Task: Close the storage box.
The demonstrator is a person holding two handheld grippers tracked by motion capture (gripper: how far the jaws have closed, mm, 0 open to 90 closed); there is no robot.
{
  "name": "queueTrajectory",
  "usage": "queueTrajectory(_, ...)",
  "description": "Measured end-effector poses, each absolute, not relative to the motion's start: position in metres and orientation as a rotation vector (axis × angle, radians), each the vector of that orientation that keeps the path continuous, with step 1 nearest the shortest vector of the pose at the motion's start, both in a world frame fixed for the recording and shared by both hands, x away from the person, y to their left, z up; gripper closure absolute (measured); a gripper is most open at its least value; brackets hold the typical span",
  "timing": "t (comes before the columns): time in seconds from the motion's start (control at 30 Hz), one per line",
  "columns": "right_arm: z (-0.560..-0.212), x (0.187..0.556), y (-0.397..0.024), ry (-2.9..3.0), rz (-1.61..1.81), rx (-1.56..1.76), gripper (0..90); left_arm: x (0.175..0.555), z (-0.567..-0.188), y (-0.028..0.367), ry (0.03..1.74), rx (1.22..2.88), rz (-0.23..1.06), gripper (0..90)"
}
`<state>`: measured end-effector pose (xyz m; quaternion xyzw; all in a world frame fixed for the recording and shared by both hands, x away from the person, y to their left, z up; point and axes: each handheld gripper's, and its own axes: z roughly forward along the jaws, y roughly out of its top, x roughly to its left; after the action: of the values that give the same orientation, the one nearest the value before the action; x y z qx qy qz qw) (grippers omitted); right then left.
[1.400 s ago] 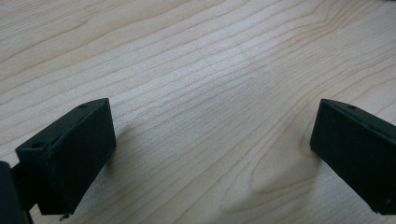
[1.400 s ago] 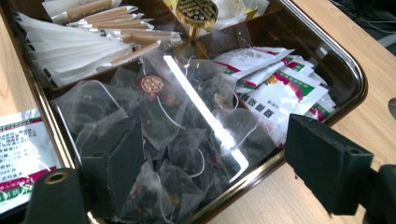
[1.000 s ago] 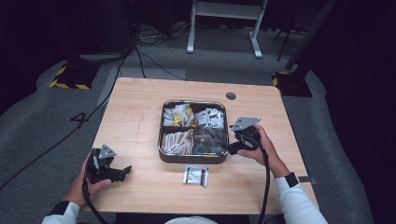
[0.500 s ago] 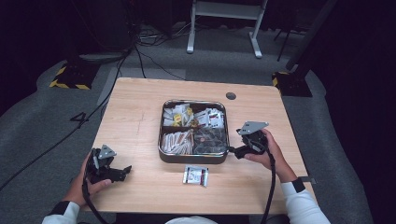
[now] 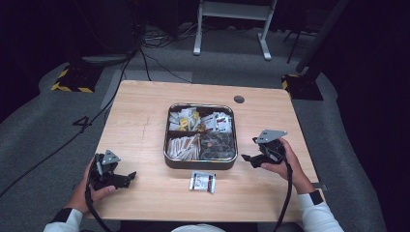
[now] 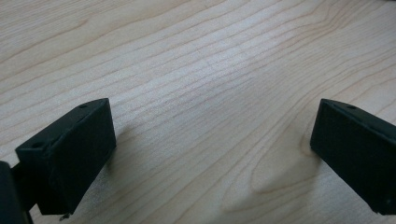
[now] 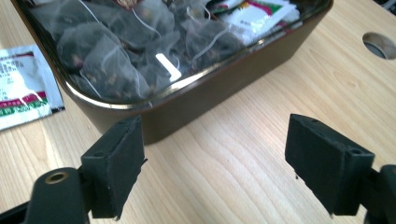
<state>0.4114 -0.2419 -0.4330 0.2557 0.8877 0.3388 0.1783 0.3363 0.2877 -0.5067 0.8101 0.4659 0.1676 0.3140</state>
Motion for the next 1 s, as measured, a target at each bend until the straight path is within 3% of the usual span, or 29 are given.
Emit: queueTrajectory(1.0, -0.475, 0.395, -0.292, 2.525, 0.856, 0.862, 19.8, 0.337, -0.506, 0.288, 1.225, 2.142, 0.438, 0.4)
